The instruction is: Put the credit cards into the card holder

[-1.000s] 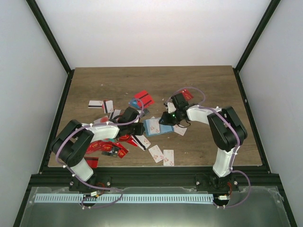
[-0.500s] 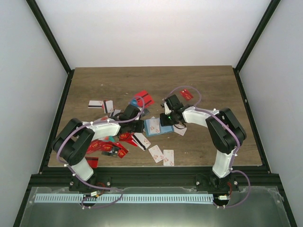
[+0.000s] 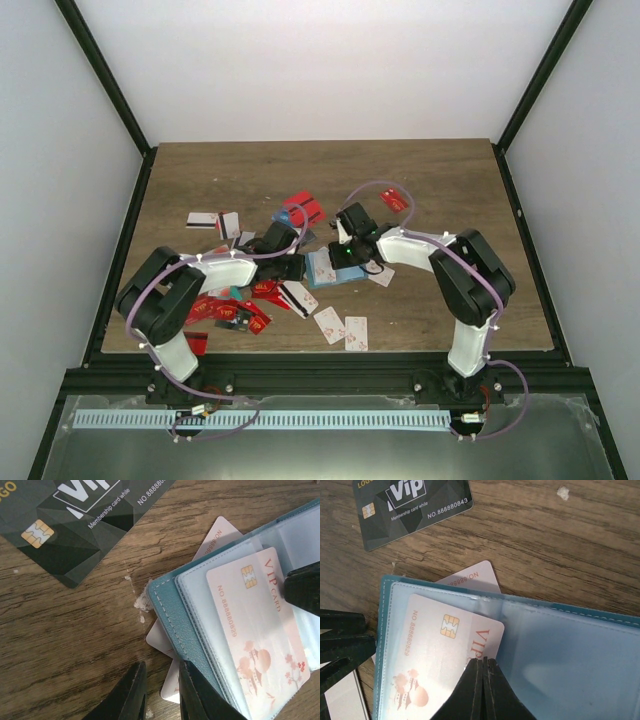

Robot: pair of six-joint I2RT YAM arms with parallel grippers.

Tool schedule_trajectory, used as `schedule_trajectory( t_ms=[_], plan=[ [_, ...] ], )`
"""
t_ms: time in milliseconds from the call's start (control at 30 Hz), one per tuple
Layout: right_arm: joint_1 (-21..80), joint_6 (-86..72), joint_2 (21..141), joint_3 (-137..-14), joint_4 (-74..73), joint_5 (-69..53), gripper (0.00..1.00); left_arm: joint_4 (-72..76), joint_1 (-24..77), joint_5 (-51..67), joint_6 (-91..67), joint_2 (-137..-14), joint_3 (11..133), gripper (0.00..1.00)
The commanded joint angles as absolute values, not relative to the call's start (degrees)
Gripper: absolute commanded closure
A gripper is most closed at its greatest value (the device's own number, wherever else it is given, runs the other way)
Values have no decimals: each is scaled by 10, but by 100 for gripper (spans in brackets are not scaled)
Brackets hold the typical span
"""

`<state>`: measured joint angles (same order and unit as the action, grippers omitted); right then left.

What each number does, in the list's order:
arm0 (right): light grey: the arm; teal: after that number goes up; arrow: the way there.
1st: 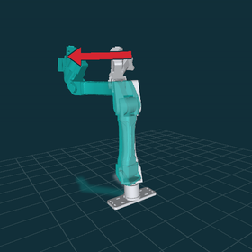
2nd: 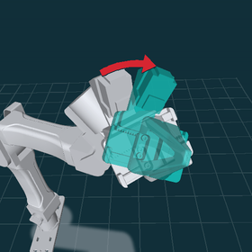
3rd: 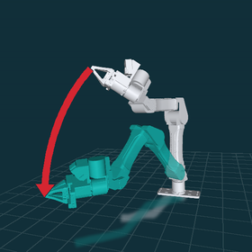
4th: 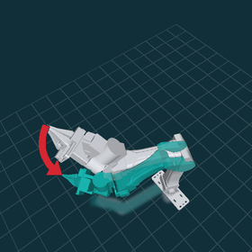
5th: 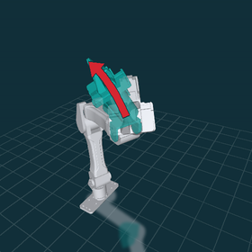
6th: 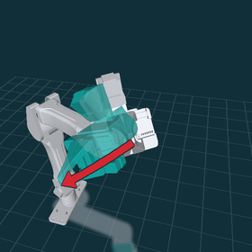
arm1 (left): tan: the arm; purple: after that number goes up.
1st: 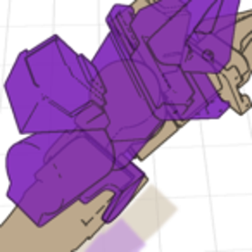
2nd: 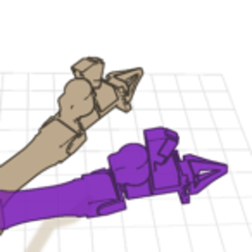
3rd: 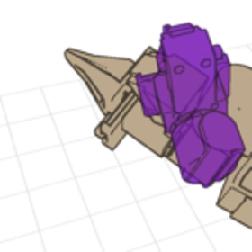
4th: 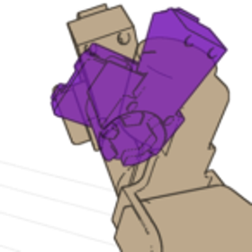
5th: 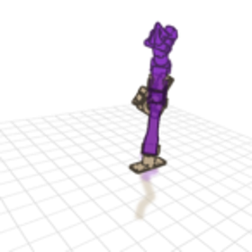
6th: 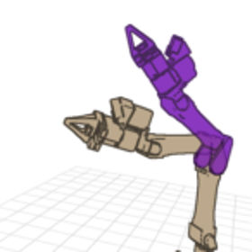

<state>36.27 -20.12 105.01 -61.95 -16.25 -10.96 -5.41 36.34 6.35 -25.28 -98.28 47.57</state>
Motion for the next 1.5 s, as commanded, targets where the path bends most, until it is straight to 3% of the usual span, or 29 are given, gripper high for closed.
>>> schedule_trajectory(
  t_ms=[0, 367, 600, 700, 833, 933, 1467],
  plan=[
    [367, -198, 1059, -638, -147, -124, 99, -55, 361, 69, -249, -1000, 479, 79],
    [367, -217, 1064, -630, -103, -198, 98, -53, 361, 74, -246, -1002, 478, 79],
    [367, -219, 1026, -620, -132, -104, 93, -53, 361, 74, -244, -1000, 476, 79],
    [366, -225, 1026, -617, -146, -97, 87, -52, 361, 75, -244, -1001, 475, 79],
    [366, -245, 1028, -603, -137, -102, 71, -51, 361, 76, -243, -999, 475, 79],
    [366, -256, 1028, -595, -130, -103, 67, -52, 361, 76, -243, -998, 474, 79],
    [366, -264, 1041, -589, -84, -200, 65, -48, 361, 81, -243, -998, 472, 79]
  ],
)
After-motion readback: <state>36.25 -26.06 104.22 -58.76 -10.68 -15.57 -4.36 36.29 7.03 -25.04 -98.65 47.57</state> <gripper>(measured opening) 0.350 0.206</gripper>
